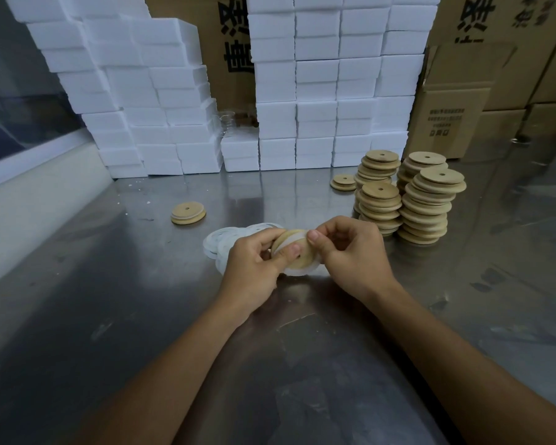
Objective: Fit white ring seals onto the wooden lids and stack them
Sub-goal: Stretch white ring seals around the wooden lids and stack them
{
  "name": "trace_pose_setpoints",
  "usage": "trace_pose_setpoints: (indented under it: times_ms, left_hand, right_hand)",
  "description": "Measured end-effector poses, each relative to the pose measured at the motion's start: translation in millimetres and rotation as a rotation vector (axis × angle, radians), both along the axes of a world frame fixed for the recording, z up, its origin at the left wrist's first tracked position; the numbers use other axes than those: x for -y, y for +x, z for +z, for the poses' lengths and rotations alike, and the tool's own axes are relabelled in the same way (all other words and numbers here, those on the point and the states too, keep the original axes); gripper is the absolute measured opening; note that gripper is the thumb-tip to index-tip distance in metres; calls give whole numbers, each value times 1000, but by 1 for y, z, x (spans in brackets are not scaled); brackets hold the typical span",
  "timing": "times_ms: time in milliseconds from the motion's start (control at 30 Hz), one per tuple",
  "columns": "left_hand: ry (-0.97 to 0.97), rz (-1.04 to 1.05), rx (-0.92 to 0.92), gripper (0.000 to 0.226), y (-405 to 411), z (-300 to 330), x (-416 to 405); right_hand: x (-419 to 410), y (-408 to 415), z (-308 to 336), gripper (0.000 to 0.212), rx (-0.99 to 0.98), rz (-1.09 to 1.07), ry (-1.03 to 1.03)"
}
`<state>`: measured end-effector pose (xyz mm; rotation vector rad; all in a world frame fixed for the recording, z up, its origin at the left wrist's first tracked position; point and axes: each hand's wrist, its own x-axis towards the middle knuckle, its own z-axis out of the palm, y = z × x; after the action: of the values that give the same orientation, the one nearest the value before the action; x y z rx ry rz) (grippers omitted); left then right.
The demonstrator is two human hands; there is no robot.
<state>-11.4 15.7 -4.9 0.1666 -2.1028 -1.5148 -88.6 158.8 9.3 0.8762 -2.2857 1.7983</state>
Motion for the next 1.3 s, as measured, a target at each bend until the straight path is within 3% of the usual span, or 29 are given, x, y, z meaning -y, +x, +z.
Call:
trace_pose_setpoints:
  times_ms: [233, 467, 700, 800, 1167, 1300]
  left_hand:
    - [270, -46, 16, 11, 3, 4, 0]
    - [406, -42, 26, 13, 3, 8, 4]
    - [120, -53, 34, 10, 0, 1, -2]
    - [39, -56, 11, 10, 0, -1, -3]
    - [256, -106, -18, 24, 3, 2, 3]
    - [297, -115, 16, 15, 3, 2, 3]
  right_hand:
    - [3, 5, 2, 8, 57, 84, -66]
    - [10, 10, 0, 12, 268, 134, -206]
    - [3, 9, 1, 8, -281, -19, 90]
    - [2, 10, 3, 11, -363, 46, 133]
    - [10, 10, 1, 13, 127, 40, -141]
    - [4, 1, 6, 10, 115, 75, -124]
